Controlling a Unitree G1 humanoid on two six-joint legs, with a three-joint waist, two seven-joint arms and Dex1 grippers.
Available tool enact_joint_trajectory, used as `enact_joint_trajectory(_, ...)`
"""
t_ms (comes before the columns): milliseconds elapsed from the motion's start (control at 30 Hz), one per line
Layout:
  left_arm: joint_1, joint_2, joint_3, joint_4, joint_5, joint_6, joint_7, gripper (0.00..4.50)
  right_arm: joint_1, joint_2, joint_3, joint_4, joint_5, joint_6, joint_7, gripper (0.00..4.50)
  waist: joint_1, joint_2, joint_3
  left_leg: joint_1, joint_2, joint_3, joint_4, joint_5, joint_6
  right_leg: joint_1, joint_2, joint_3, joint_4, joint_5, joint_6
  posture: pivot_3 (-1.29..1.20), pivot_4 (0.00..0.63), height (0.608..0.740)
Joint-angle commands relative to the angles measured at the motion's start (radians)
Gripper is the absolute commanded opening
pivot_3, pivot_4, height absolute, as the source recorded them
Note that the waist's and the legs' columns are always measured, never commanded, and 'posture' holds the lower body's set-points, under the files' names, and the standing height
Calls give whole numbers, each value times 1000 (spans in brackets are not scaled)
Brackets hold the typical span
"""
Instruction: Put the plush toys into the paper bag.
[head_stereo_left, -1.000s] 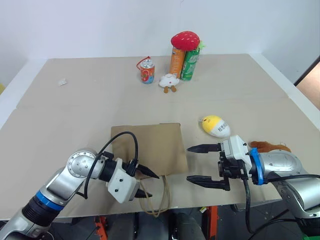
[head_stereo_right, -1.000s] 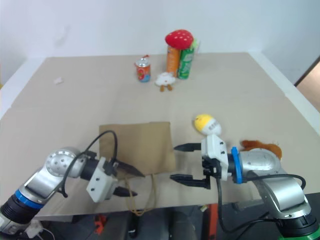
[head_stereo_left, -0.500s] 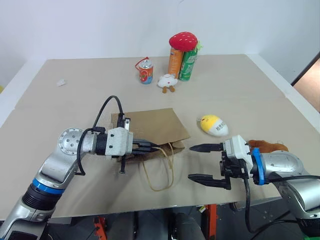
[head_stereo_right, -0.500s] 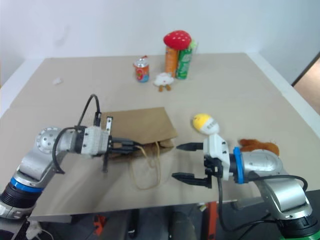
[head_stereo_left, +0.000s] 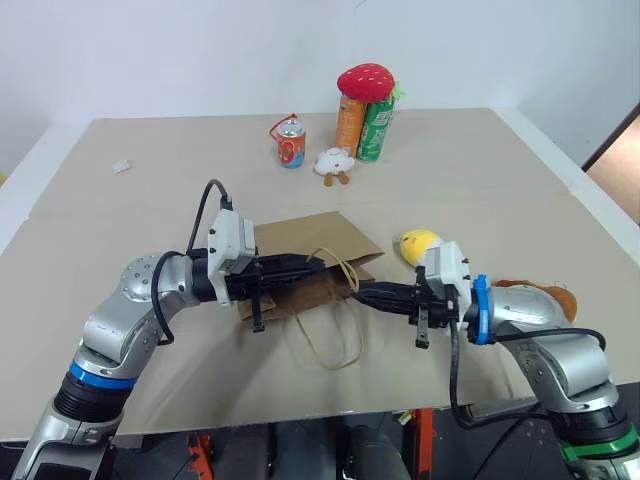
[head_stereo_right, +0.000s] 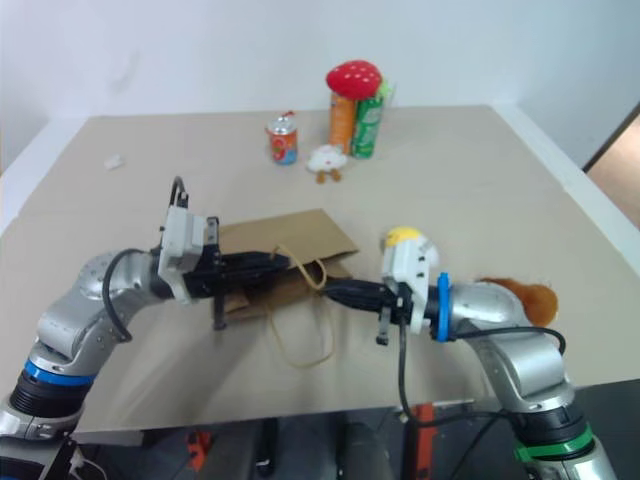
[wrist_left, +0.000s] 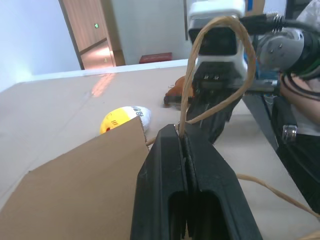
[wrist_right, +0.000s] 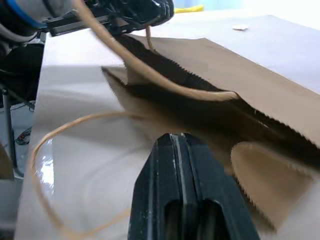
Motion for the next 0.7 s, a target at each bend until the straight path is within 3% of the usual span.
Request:
enact_joint_trajectory(33, 14, 3, 40, -60, -34, 26, 13, 0, -106, 107, 80, 33, -54, 42, -109, 48, -1, 0, 0, 0, 0, 0, 0, 0, 0, 0, 0, 0, 0, 1, -1, 0, 150, 740)
enact_joint_trajectory(300, 33, -9, 59, -85, -13, 34, 54, 0, -119, 199, 239, 138, -243, 74, -245, 48, -4, -1, 0, 0, 1, 1, 0, 0, 0, -2, 1, 1, 0, 5, -5, 0, 150, 740)
enact_joint_trajectory(533, 36, -46, 77, -83, 57, -10, 146, 0, -73, 186, 287, 167, -352, 51, -266, 48, -4, -1, 0, -1, 2, 6, 0, 0, 0, -4, 1, 4, 0, 6, -4, 0, 150, 740)
enact_joint_trajectory(700, 73, -47, 130, -74, 31, 21, 190, 0, -56, 188, 276, 180, -384, 26, -276, 48, -5, -1, -1, -1, 3, 8, 0, 0, 0, -6, 1, 4, 0, 7, -5, 0, 150, 740)
